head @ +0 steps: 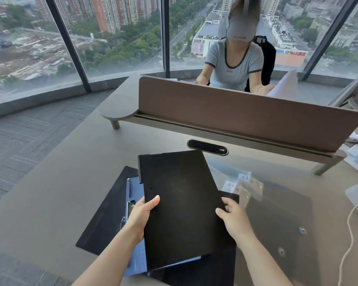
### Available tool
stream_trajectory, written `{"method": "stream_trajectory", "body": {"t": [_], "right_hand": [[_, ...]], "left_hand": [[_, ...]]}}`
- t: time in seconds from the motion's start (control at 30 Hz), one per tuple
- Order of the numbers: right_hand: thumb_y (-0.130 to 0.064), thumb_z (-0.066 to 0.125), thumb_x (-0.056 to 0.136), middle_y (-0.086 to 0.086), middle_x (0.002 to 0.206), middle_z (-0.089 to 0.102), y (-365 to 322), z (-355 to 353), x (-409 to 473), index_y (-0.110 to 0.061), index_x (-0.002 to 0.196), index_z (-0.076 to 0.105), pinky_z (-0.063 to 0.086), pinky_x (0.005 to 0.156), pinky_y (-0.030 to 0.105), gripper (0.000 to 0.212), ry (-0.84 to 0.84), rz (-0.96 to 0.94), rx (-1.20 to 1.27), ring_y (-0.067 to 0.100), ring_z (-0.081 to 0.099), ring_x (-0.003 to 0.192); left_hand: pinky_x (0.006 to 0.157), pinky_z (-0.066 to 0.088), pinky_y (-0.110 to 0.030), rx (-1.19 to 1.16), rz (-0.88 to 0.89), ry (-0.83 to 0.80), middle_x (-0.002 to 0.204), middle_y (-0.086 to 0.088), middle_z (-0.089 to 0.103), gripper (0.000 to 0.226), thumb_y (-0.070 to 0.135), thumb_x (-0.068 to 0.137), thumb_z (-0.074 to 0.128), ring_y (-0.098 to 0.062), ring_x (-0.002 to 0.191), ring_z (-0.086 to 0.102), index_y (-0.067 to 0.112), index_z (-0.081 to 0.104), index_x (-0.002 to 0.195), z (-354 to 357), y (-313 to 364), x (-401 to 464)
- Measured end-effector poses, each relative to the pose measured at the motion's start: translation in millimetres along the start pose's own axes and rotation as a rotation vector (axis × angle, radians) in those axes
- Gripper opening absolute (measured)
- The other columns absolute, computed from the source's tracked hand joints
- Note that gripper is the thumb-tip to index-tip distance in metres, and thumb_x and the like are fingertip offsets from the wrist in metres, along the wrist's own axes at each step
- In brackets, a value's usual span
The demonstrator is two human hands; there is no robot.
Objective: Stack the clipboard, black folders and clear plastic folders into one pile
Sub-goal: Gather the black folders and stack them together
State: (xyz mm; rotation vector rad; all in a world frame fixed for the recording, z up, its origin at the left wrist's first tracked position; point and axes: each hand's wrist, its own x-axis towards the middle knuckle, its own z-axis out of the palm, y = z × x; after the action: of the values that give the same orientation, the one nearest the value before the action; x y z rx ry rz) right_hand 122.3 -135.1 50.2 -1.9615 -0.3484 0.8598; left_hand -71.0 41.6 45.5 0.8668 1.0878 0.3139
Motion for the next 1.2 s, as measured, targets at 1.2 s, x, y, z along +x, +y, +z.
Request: {"method": "stream_trajectory", "body": {"t": [1.2], "right_hand": [[-0.017,0.057,0.089,0.004,0.100,0.069,33.4,94.9,13.5,-0.018,0.104,0.064,0.054,0.084,0.043,0.017,-0.055,0.234,-0.216,0.024,0.066,0.090]], "left_hand": [[0.090,0.049,-0.038,0.668,0.048,0.528,0.134,-0.012,0.058,0.047,0.025,0.092,0.061,-0.028,0.113,0.061,0.011,0.056,0.137,-82.4,-46.7,45.5]]}}
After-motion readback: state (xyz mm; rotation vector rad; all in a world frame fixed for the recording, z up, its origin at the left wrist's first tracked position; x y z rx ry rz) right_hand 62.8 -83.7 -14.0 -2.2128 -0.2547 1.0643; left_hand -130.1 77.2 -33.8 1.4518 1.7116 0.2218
